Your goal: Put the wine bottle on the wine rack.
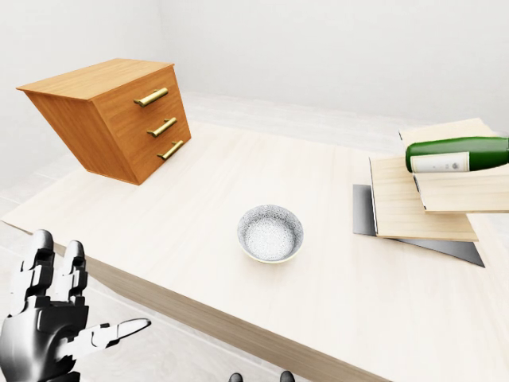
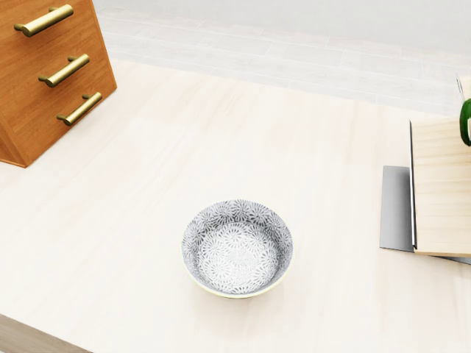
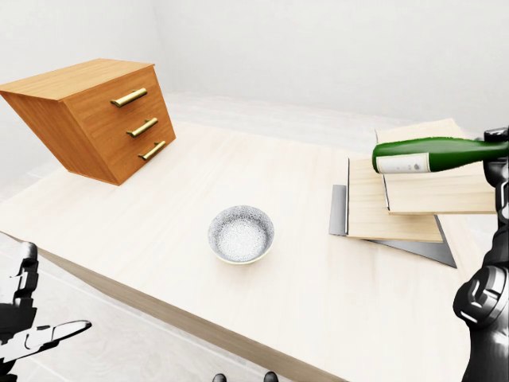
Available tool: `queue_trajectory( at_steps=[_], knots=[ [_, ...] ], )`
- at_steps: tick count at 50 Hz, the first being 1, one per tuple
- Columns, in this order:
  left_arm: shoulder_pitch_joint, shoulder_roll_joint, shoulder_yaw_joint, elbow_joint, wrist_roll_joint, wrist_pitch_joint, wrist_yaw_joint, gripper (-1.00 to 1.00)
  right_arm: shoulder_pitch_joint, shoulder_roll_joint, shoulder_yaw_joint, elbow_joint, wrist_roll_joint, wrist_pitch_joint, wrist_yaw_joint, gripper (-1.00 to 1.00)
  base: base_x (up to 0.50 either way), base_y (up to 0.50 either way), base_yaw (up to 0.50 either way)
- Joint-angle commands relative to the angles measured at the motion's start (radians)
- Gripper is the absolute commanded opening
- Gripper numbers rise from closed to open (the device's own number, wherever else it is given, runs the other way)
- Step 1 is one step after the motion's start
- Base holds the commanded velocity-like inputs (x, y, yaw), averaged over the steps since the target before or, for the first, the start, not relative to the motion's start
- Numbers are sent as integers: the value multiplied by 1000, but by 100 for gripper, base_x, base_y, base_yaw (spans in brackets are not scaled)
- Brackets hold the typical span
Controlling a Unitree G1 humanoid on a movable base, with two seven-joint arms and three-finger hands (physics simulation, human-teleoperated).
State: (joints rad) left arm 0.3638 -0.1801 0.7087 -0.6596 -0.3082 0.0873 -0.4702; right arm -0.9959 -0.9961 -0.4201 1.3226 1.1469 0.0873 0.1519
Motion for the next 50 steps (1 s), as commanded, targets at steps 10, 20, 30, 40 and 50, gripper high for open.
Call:
queue_trajectory(
  at_steps=[10, 20, 30, 40, 50],
  knots=[
    [0, 5, -8, 9, 1, 0, 6, 100, 12, -1, -57, -2, -38, 0, -46, -100, 0, 0, 0],
    [2, 6, -4, 17, -1, 0, 4, 100, 8, 7, -54, -1, -44, 0, -63, -100, 0, 0, 0],
    [5, 3, -8, 7, 2, 0, 7, 100, 11, 2, -57, -1, -47, 0, -87, -100, 0, 0, 0],
    [7, 1, -6, 5, 3, 0, 6, 100, 21, -14, -61, -1, -49, 0, -88, -100, 0, 0, 0],
    [4, 1, -9, 15, 7, 0, 5, 100, 32, -49, -69, -4, -40, 0, -94, -100, 0, 0, 0]
  ],
)
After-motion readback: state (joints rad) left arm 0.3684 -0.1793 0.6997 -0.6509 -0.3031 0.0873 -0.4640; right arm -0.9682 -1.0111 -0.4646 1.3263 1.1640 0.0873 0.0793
